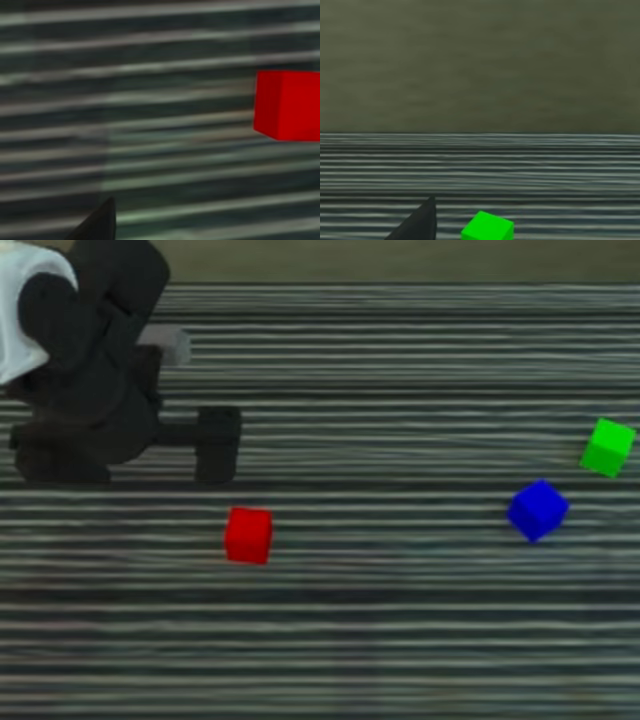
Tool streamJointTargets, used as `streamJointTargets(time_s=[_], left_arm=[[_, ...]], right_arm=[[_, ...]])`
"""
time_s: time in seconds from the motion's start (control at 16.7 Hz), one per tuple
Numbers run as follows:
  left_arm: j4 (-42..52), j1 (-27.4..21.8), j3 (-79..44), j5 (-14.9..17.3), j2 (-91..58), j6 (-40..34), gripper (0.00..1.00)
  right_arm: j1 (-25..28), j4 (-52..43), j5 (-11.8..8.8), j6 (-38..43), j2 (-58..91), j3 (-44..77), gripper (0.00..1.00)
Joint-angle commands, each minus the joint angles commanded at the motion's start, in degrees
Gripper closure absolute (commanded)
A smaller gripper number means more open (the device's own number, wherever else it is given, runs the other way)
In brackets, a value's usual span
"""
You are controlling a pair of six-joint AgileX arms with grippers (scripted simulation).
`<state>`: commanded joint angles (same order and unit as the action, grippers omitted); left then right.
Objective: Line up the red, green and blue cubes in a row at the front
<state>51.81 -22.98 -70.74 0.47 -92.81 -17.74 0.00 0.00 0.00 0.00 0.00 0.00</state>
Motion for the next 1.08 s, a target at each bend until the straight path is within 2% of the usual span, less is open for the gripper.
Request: streamJointTargets(time_s=[0.24, 0.48, 0.9, 1.08], left_arm=[[8.4, -4.3, -13.9, -0.1, -17.0, -3.1, 0.0], [12.0, -6.5, -21.7, -0.3, -25.6, -4.6, 0.0], [12.0, -6.5, -22.1, -0.3, -26.2, -4.7, 0.0], [7.9, -6.6, -19.4, -0.3, -27.8, -4.5, 0.0]], right_arm=[[0.0, 0.0, 0.0, 0.0, 0.0, 0.0, 0.0], [0.0, 0.0, 0.0, 0.0, 0.0, 0.0, 0.0], [0.0, 0.0, 0.0, 0.0, 0.0, 0.0, 0.0], [0.0, 0.0, 0.0, 0.0, 0.0, 0.0, 0.0]])
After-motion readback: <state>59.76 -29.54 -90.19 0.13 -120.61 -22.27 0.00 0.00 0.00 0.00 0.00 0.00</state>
